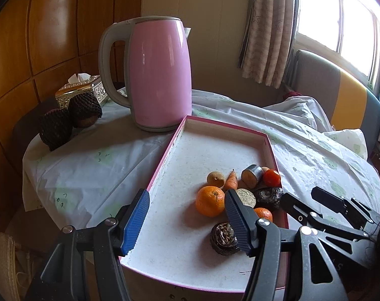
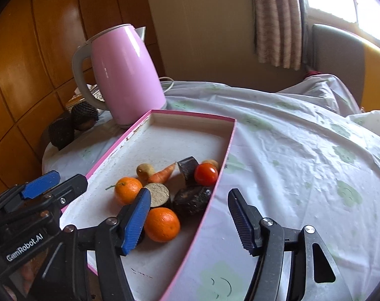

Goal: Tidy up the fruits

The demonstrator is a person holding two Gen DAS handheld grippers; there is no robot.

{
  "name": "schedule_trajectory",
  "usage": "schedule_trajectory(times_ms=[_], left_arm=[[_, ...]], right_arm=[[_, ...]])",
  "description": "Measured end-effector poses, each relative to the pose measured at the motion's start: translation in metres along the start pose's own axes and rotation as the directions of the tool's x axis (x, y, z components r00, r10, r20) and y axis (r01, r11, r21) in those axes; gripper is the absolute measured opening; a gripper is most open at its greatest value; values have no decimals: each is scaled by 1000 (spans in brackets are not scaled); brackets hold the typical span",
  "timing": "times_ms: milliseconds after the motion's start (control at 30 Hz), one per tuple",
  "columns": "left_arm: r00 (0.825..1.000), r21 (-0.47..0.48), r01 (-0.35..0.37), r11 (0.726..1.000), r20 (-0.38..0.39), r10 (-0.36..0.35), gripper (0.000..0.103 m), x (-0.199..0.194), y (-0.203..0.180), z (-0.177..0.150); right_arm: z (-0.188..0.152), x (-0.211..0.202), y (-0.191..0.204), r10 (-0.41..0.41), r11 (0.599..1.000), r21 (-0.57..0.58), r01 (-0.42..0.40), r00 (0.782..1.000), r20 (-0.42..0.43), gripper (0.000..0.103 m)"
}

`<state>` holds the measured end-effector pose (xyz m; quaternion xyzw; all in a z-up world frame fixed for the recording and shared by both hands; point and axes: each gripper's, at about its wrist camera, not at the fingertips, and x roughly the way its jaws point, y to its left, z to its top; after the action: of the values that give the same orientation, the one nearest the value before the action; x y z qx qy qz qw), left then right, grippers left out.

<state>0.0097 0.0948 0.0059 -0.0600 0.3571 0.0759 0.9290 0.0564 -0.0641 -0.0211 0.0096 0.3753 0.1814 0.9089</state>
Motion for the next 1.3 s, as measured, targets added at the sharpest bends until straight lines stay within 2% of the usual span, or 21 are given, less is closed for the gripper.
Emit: schedule_trajectory(times_ms=[200, 400, 1000, 1300], left_arm=[[1000, 12, 5, 1000, 16, -5, 63, -7, -4, -2], [1000, 23, 11, 1000, 26, -11, 64, -12, -7, -2], [999, 34, 24, 999, 38, -25, 64, -21, -13, -3], [999, 23, -13, 1000, 48, 12, 64, -24, -13, -3]], right_arm=[[-10, -9, -2, -64, 998, 19, 64, 998, 9, 72], [-15, -15, -2, -81, 996, 24, 81, 997, 16, 73], [-17, -19, 1, -87, 996, 12, 86, 996, 28, 76], [-17, -21, 3, -85, 996, 3, 85, 996, 31, 76]])
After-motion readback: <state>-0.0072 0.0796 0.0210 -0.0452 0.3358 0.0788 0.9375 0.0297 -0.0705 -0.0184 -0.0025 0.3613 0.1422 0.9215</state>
